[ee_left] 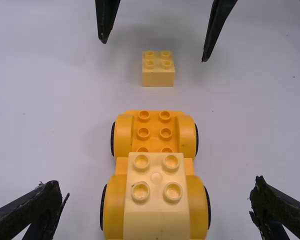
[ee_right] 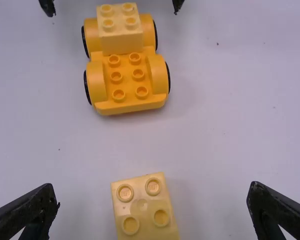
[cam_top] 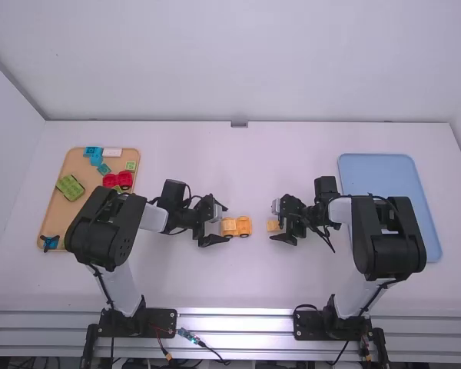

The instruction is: Assemble lego blocks to make yellow taxi

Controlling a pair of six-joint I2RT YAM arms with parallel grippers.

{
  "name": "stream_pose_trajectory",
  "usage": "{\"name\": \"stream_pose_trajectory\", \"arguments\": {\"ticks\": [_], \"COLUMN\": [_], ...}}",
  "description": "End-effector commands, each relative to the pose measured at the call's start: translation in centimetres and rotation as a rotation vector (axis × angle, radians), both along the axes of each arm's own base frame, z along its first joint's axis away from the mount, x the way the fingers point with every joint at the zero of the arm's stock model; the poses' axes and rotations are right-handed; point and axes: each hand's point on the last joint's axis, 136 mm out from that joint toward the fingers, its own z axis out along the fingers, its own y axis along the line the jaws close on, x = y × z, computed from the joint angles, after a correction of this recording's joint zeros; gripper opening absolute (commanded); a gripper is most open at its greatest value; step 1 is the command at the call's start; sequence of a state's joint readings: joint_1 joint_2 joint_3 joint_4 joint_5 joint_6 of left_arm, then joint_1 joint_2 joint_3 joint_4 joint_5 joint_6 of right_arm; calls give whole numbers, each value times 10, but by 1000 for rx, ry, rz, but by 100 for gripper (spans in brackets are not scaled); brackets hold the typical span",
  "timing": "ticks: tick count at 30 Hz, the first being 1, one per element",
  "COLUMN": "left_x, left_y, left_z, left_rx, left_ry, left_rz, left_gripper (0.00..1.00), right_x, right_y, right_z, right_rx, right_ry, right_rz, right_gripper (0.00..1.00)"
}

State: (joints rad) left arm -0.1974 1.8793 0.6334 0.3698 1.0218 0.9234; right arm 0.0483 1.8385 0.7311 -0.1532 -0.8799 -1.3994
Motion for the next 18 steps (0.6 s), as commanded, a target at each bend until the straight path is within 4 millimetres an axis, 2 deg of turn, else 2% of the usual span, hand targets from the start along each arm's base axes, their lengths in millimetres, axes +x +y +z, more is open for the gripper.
{"name": "stream_pose_trajectory", "arguments": {"ticks": [1,8,12,16,18], "left_x": [-1,-4,-4,-6,-5], "left_y": [-8,-15,-23,-31,-31], "left_z": [4,-3,-17,-23,-24], "left_rx": [-54,-35,63,111,117], "left_ry": [9,7,-30,-55,-57], "left_rz": [-42,-60,-56,-64,-54], "left_gripper": [99,99,99,99,100], "right_x": [5,10,13,12,12], "right_y": [-1,1,3,3,3], "right_z": [-2,-18,-17,-19,-19], "right_rx": [31,36,63,58,58], "right_ry": [-26,-9,-4,-5,-5], "right_rz": [20,23,34,38,39], "right_gripper": [100,99,96,89,82]}}
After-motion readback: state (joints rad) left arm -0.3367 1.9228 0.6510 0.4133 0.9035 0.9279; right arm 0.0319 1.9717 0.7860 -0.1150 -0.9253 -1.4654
